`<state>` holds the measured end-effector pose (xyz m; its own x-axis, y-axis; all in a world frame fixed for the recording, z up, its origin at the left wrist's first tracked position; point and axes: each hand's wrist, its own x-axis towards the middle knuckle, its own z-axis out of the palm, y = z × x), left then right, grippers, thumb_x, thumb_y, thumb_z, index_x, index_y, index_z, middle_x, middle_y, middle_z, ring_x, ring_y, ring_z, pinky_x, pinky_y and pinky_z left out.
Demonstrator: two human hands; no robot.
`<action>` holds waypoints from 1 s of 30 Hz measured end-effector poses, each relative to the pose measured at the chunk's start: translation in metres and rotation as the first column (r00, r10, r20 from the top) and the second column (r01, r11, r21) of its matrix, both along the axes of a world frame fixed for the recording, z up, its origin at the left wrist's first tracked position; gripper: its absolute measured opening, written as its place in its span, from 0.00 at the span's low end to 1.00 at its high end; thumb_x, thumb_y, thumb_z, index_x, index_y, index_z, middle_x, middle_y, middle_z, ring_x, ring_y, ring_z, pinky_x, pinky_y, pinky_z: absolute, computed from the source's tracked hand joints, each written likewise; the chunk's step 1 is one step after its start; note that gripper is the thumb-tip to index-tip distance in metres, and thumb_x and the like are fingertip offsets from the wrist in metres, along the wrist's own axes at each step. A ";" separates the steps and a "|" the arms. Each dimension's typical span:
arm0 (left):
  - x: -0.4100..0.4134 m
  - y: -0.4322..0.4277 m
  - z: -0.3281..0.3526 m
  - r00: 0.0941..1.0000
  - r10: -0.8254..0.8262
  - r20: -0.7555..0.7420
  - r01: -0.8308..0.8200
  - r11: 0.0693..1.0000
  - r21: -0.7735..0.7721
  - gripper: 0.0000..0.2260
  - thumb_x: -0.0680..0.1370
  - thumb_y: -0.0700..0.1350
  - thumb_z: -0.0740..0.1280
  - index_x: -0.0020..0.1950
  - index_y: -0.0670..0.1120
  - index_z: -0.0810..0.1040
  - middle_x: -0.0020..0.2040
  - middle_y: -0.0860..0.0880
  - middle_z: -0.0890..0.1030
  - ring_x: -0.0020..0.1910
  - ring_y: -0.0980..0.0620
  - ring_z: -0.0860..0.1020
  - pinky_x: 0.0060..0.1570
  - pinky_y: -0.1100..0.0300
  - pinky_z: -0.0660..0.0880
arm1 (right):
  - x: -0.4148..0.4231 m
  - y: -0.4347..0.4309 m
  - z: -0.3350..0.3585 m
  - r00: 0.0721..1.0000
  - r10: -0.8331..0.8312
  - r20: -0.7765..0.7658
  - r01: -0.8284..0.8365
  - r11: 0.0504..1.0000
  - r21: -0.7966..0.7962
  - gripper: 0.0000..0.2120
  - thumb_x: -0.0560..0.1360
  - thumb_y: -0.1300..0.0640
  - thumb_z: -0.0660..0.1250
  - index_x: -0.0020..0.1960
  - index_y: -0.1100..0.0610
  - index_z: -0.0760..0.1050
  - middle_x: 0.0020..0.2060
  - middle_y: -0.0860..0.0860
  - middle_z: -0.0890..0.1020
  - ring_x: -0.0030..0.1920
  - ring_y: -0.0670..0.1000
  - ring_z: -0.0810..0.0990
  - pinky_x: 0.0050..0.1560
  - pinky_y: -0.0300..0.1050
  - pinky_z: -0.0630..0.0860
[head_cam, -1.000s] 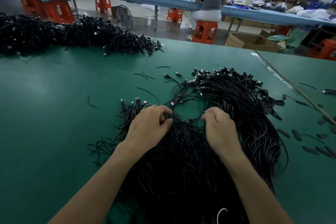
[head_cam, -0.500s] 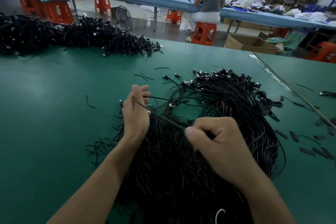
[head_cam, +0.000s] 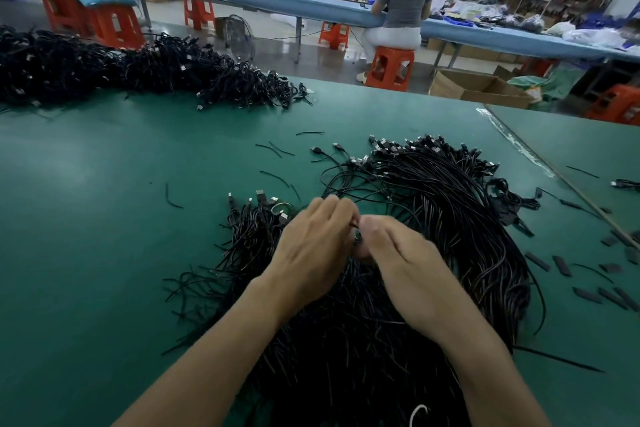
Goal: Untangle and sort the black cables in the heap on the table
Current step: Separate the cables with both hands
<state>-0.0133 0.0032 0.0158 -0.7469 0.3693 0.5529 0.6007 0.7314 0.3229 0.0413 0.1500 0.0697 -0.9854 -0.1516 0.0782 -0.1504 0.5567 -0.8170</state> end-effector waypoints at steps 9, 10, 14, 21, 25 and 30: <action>-0.001 -0.002 0.004 0.993 0.035 0.116 -0.048 0.993 0.105 0.11 0.83 0.49 0.53 0.57 0.48 0.73 0.49 0.53 0.75 0.46 0.56 0.71 0.44 0.64 0.68 | -0.009 0.016 -0.014 0.982 -0.175 -0.071 0.169 0.982 -0.081 0.17 0.80 0.43 0.59 0.41 0.49 0.81 0.21 0.46 0.73 0.23 0.44 0.71 0.25 0.36 0.69; -0.002 -0.005 0.005 0.988 0.056 0.142 -0.082 0.980 0.184 0.12 0.83 0.51 0.52 0.53 0.49 0.73 0.44 0.55 0.75 0.40 0.59 0.72 0.41 0.67 0.67 | -0.010 0.023 -0.014 0.966 -0.240 -0.093 0.229 0.967 -0.112 0.19 0.78 0.39 0.57 0.43 0.48 0.81 0.20 0.45 0.69 0.21 0.44 0.67 0.22 0.37 0.65; -0.008 -0.022 0.017 0.969 0.247 0.016 -0.239 0.916 0.322 0.09 0.80 0.52 0.63 0.42 0.51 0.74 0.29 0.61 0.69 0.24 0.61 0.67 0.27 0.68 0.60 | -0.018 0.059 -0.010 0.873 -0.451 -0.186 0.456 0.890 -0.017 0.19 0.81 0.40 0.53 0.46 0.48 0.79 0.16 0.44 0.66 0.17 0.44 0.62 0.19 0.33 0.56; -0.002 -0.015 0.016 0.964 0.127 0.233 -0.130 0.992 -0.002 0.25 0.77 0.68 0.49 0.33 0.50 0.64 0.26 0.55 0.67 0.24 0.57 0.66 0.29 0.60 0.63 | -0.022 0.052 -0.021 0.949 -0.313 -0.024 0.261 0.743 0.616 0.32 0.80 0.45 0.63 0.78 0.51 0.54 0.63 0.55 0.72 0.62 0.57 0.71 0.60 0.53 0.71; 0.000 -0.017 0.004 0.924 0.046 0.379 -0.070 0.996 0.049 0.24 0.82 0.62 0.49 0.33 0.48 0.65 0.27 0.52 0.68 0.27 0.52 0.69 0.33 0.55 0.69 | -0.019 0.039 -0.024 0.968 -0.224 -0.118 0.246 0.732 0.635 0.47 0.76 0.45 0.69 0.79 0.43 0.38 0.78 0.51 0.56 0.78 0.55 0.53 0.75 0.54 0.55; 0.002 -0.025 -0.009 0.922 -0.094 0.376 -0.011 0.963 0.268 0.18 0.84 0.56 0.56 0.38 0.50 0.73 0.29 0.56 0.72 0.29 0.56 0.70 0.33 0.52 0.72 | -0.022 0.031 -0.023 0.997 -0.027 -0.069 0.052 0.918 0.393 0.12 0.80 0.44 0.60 0.62 0.44 0.74 0.60 0.42 0.77 0.63 0.46 0.74 0.67 0.50 0.70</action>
